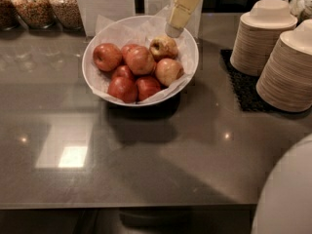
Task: Pick apple from white bowl
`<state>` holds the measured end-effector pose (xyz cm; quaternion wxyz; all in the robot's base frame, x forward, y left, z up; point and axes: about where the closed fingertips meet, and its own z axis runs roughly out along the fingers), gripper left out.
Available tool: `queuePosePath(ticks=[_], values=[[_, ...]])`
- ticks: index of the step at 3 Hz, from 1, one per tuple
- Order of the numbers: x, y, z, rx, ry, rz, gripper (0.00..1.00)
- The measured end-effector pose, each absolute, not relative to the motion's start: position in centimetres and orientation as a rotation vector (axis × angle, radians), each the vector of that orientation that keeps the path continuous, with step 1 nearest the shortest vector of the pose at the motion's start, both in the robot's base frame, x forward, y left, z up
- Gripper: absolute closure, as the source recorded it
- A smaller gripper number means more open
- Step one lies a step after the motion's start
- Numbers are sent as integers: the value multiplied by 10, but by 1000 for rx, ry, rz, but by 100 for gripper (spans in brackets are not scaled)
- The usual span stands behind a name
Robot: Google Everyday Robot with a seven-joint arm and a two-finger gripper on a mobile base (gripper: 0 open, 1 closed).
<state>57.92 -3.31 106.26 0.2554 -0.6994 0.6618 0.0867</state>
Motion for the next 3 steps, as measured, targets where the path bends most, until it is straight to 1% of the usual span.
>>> queuePosePath(ticks=[1,2,3], values=[[587,-7,1092,-1854,1679,282,0],[593,-1,1093,-1835,1666,277,0],[598,3,1095,-1818,1656,272,19]])
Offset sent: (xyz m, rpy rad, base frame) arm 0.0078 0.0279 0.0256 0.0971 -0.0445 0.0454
